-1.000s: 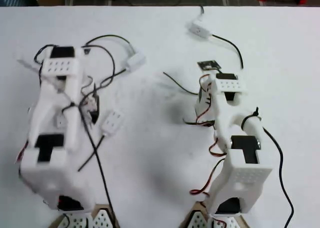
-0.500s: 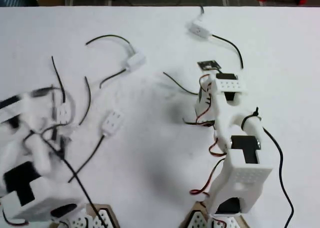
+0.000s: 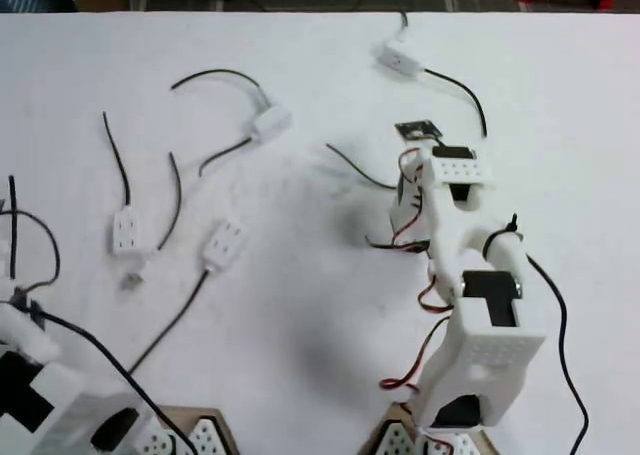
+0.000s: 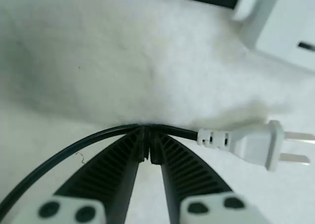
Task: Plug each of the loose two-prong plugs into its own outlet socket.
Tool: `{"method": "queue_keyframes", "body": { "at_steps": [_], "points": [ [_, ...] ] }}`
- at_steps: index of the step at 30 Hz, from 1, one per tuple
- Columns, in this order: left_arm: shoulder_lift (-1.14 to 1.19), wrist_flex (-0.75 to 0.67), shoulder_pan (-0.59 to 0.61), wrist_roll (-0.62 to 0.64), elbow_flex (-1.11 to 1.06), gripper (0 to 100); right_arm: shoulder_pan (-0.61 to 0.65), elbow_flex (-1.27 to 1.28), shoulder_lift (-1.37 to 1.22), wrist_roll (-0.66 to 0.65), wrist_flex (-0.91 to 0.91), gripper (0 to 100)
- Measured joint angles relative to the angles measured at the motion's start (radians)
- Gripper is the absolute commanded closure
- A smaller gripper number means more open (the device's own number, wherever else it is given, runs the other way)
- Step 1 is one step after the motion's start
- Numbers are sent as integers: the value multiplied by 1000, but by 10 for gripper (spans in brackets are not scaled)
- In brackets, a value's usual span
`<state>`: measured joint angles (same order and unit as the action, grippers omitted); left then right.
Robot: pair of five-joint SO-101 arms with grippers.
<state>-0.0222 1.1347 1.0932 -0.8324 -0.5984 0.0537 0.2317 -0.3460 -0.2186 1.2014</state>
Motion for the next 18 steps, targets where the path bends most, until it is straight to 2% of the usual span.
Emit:
{"method": "queue_keyframes", "body": {
  "at_steps": [3, 5, 12, 18],
  "points": [
    [0, -3, 11, -41, -26, 773, 0, 0, 0, 0, 0, 977],
    [0, -8, 17, -49, -26, 740, 0, 0, 0, 0, 0, 977],
    [0, 6, 21, -52, 3, 737, 0, 0, 0, 0, 0, 977],
    [0, 103, 37, -52, 43, 737, 0, 0, 0, 0, 0, 977]
  ]
}}
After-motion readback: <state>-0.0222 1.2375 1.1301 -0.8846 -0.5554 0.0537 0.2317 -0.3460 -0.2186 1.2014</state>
